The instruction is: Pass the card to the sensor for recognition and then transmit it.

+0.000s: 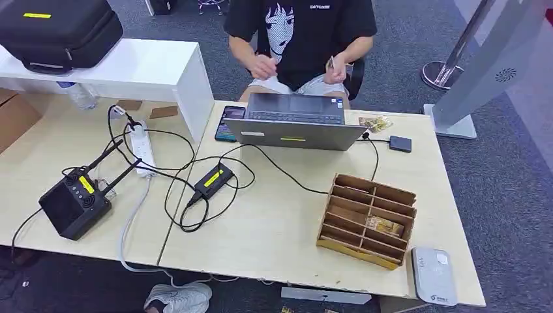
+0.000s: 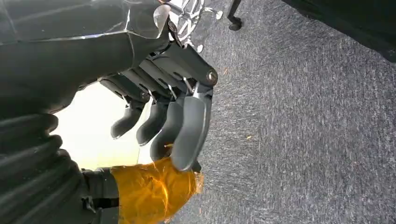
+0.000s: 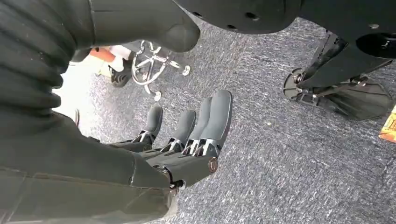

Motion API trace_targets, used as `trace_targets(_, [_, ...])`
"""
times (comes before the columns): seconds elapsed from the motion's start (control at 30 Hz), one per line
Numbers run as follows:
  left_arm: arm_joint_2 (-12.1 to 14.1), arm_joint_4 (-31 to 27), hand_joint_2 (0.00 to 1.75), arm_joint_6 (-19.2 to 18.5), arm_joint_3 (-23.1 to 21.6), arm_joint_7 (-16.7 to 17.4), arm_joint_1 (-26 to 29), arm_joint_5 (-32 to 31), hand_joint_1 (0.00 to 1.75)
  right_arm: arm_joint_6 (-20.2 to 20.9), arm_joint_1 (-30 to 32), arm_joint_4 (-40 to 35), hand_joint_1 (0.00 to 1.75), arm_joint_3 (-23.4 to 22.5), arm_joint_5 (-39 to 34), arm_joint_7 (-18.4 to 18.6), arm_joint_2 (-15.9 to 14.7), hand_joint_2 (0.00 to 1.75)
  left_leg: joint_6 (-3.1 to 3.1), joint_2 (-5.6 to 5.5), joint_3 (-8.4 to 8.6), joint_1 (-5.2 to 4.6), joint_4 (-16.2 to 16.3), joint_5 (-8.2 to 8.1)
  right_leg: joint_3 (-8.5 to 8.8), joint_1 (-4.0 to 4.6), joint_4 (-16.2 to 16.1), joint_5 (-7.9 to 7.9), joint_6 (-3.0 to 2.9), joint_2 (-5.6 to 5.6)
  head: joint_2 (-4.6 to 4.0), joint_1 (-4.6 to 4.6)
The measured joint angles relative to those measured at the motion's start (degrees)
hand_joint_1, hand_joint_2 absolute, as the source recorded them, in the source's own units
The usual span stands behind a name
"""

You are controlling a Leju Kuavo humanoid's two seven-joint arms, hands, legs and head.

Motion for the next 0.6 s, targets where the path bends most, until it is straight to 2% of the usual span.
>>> trace_targets(0.03, [0.0,0.0,1.75,0.0,0.0,0.0,0.0,0.0,1.52,0.0,0.0,0.0,0.89,0.0,0.0,0.0,0.0,1.75,0.00,0.00,0.00,0.00,0.0,0.00,0.00,0.00,0.0,0.00,0.00,0.00,0.00,0.00])
trace_targets(0.07, [0.0,0.0,1.75,0.0,0.0,0.0,0.0,0.0,1.33,0.0,0.0,0.0,0.45,0.0,0.0,0.0,0.0,1.75,0.00,0.00,0.00,0.00,0.0,0.00,0.00,0.00,0.0,0.00,0.00,0.00,0.00,0.00])
trace_targets(0.1, [0.0,0.0,1.75,0.0,0.0,0.0,0.0,0.0,0.05,0.1,0.0,0.0,0.05,0.0,0.0,0.0,0.0,1.75,0.00,0.00,0.00,0.00,0.0,0.00,0.00,0.00,0.0,0.00,0.00,0.00,0.00,0.00])
trace_targets(0.13, [0.0,0.0,1.75,0.0,0.0,0.0,0.0,0.0,0.00,0.1,0.0,0.0,0.00,0.0,0.0,0.0,0.0,1.75,0.00,0.00,0.00,0.00,0.0,0.00,0.00,0.00,0.0,0.00,0.00,0.00,0.00,0.00])
trace_targets(0.6, [0.0,0.0,1.75,1.5,0.0,0.8,0.0,0.1,0.00,-1.0,0.0,0.0,0.00,-0.2,1.0,0.5,0.1,1.75,0.00,0.00,0.00,0.00,0.0,0.00,0.00,0.00,0.0,0.00,0.00,0.00,0.00,0.00])
